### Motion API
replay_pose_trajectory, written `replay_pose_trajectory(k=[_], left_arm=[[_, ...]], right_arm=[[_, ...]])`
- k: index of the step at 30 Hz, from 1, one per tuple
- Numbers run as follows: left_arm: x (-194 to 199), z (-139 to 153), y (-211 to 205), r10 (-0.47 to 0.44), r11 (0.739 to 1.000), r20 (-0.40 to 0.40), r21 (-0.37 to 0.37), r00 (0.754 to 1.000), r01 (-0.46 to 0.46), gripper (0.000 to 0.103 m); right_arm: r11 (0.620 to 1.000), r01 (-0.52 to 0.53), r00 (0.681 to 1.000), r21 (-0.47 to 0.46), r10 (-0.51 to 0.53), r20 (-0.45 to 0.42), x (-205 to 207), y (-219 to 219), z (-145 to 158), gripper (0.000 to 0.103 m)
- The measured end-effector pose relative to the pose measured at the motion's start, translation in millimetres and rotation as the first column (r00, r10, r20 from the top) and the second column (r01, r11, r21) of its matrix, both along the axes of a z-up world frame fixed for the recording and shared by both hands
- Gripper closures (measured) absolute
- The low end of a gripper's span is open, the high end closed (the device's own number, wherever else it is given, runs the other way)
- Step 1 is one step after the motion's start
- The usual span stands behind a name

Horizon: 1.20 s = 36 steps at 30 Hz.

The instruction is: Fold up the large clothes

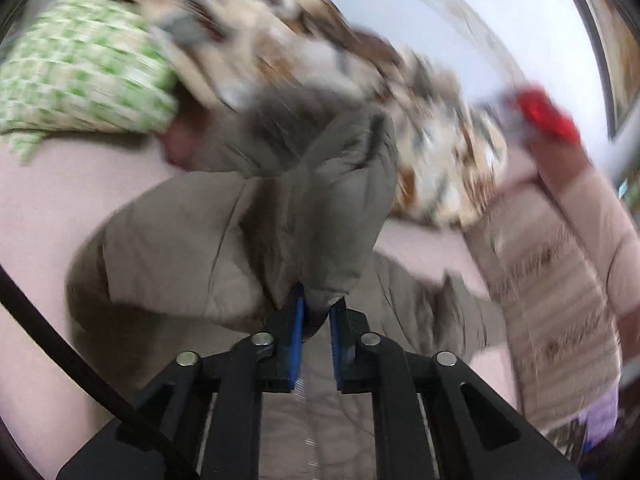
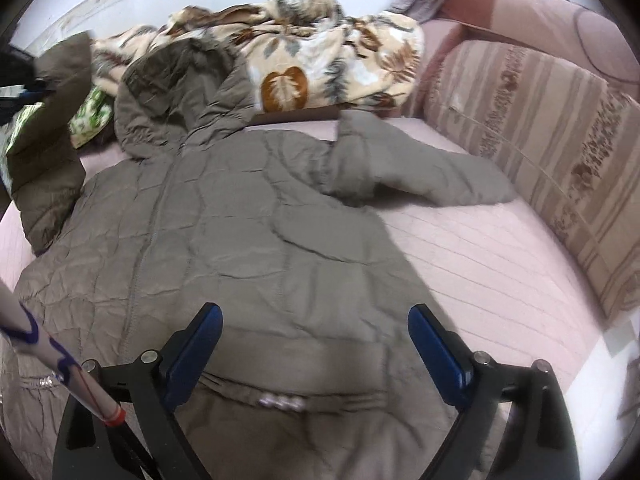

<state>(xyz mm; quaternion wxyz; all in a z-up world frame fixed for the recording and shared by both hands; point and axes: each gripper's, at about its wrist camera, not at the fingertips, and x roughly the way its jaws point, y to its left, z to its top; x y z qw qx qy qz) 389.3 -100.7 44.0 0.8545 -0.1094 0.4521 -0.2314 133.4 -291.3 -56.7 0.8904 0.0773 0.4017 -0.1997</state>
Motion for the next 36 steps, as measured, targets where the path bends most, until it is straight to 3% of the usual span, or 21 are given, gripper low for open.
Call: replay_pose_trajectory(k=[3, 6, 9, 13, 18, 25, 26, 28, 29, 31, 34, 36], left_arm=[[-20, -34, -50, -0.057, 0.99, 0.008, 0.126, 0.998, 0.056, 0.067], [-48, -52, -70, -0.093, 0.975, 0.011, 0.205, 0.996, 0.089, 0.063], [-81, -52, -57, -0.107, 0.969, 0.023, 0.227, 0.994, 0.099, 0.053], [-123, -49, -10, 0.01, 0.956, 0.071, 0.292, 0.997, -0.03, 0.041], [-170, -51, 50, 0.145, 0.943, 0.067, 0.293, 0.987, -0.159, 0.04], [-221, -70, 102, 0.266, 0.926, -0.009, 0.281, 0.964, -0.253, 0.04], [-225, -72, 104, 0.276, 0.925, -0.015, 0.277, 0.961, -0.262, 0.04], [-233, -77, 108, 0.293, 0.919, -0.023, 0.282, 0.956, -0.275, 0.04], [-235, -80, 108, 0.296, 0.916, -0.024, 0.29, 0.955, -0.277, 0.04], [-239, -82, 106, 0.295, 0.912, -0.026, 0.306, 0.955, -0.273, 0.04], [-245, -80, 100, 0.279, 0.92, -0.031, 0.297, 0.96, -0.258, 0.04], [-248, -75, 94, 0.269, 0.923, -0.023, 0.293, 0.963, -0.251, 0.04]], right_arm=[[0.999, 0.037, 0.999, 0.02, -0.036, -0.005, -13, -19, 0, 0.007], [0.996, 0.07, 0.998, 0.054, -0.07, -0.009, -22, -38, -1, 0.007], [0.993, 0.084, 0.996, 0.083, -0.085, 0.006, -28, -53, 2, 0.006], [0.989, 0.043, 0.998, 0.143, -0.048, 0.033, -18, -62, 9, 0.006], [0.951, -0.061, 0.997, 0.303, 0.048, 0.053, 44, -64, -1, 0.006], [0.923, -0.017, 0.998, 0.385, 0.041, -0.054, 177, -66, -54, 0.006], [0.913, 0.002, 0.996, 0.409, 0.033, -0.078, 192, -68, -63, 0.01], [0.879, 0.027, 0.996, 0.476, 0.019, -0.09, 208, -72, -73, 0.048], [0.858, 0.035, 0.995, 0.512, 0.016, -0.095, 215, -75, -76, 0.076], [0.847, 0.075, 0.995, 0.526, -0.03, -0.095, 217, -83, -77, 0.079], [0.883, 0.125, 0.988, 0.452, -0.071, -0.134, 217, -91, -77, 0.08], [0.885, 0.088, 0.993, 0.456, -0.041, -0.112, 207, -96, -65, 0.078]])
